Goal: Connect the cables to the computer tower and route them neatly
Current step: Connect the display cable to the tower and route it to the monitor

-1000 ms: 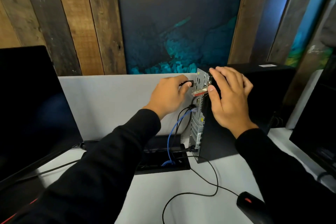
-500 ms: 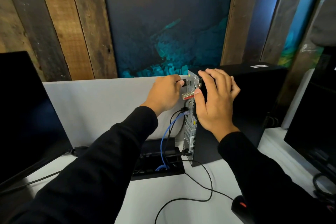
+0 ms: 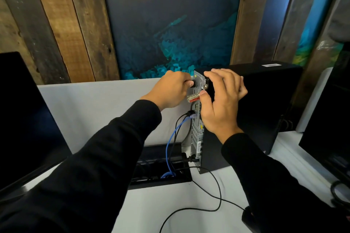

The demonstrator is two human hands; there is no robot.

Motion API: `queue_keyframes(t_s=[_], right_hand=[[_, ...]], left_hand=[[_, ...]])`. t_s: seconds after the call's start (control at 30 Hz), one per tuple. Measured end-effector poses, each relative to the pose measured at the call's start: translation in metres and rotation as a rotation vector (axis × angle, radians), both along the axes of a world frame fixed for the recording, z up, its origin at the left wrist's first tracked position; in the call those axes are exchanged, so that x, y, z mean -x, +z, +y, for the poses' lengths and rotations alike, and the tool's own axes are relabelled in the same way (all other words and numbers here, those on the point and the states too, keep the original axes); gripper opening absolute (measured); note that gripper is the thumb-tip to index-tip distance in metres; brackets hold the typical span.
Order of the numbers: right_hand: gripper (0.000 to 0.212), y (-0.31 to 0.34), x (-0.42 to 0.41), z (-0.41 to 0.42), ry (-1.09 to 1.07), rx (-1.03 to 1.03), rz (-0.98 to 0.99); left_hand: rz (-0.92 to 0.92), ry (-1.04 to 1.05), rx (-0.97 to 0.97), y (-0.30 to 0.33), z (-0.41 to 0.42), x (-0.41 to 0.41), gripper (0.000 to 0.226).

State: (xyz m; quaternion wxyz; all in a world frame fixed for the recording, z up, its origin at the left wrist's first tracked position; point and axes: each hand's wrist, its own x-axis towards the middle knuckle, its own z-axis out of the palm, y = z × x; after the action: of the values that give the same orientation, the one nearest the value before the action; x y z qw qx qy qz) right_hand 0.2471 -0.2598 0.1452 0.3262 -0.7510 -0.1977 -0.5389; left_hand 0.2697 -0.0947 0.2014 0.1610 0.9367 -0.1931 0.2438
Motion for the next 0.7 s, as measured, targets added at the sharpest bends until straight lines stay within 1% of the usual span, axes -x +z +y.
queue_keyframes(t_s=[0.13, 0.27, 0.33, 0.37, 0.43, 0.57, 0.63, 0.7], right_hand=[[0.043, 0.001, 0.001, 0.001, 0.016, -0.005, 0.008], [0.040, -0.001, 0.006, 0.000, 0.028, -0.010, 0.019], [0.040, -0.002, 0.012, -0.001, 0.028, 0.012, 0.048], [0.041, 0.000, 0.014, -0.002, 0.019, 0.020, 0.057], [0.044, -0.003, 0.021, -0.002, 0.020, 0.006, 0.082], [0.049, -0.029, 0.051, 0.008, 0.050, -0.051, 0.043], [0.040, -0.052, 0.071, 0.018, 0.091, -0.055, 0.051], [0.022, -0.076, 0.085, 0.033, 0.233, -0.009, 0.130]], left_hand=[[-0.016, -0.001, -0.007, -0.002, 0.000, -0.002, 0.031], [-0.009, -0.020, 0.066, -0.010, 0.001, 0.003, 0.037], [0.006, -0.075, 0.103, -0.022, 0.004, 0.012, 0.027], [0.007, -0.087, 0.120, -0.025, 0.007, 0.013, 0.025], [0.026, -0.037, 0.139, -0.035, 0.024, 0.025, 0.043], [-0.017, 0.091, 0.137, -0.083, 0.098, 0.074, 0.045], [0.020, 0.200, 0.158, -0.120, 0.137, 0.107, 0.042], [0.109, 0.295, 0.192, -0.156, 0.161, 0.132, 0.036]])
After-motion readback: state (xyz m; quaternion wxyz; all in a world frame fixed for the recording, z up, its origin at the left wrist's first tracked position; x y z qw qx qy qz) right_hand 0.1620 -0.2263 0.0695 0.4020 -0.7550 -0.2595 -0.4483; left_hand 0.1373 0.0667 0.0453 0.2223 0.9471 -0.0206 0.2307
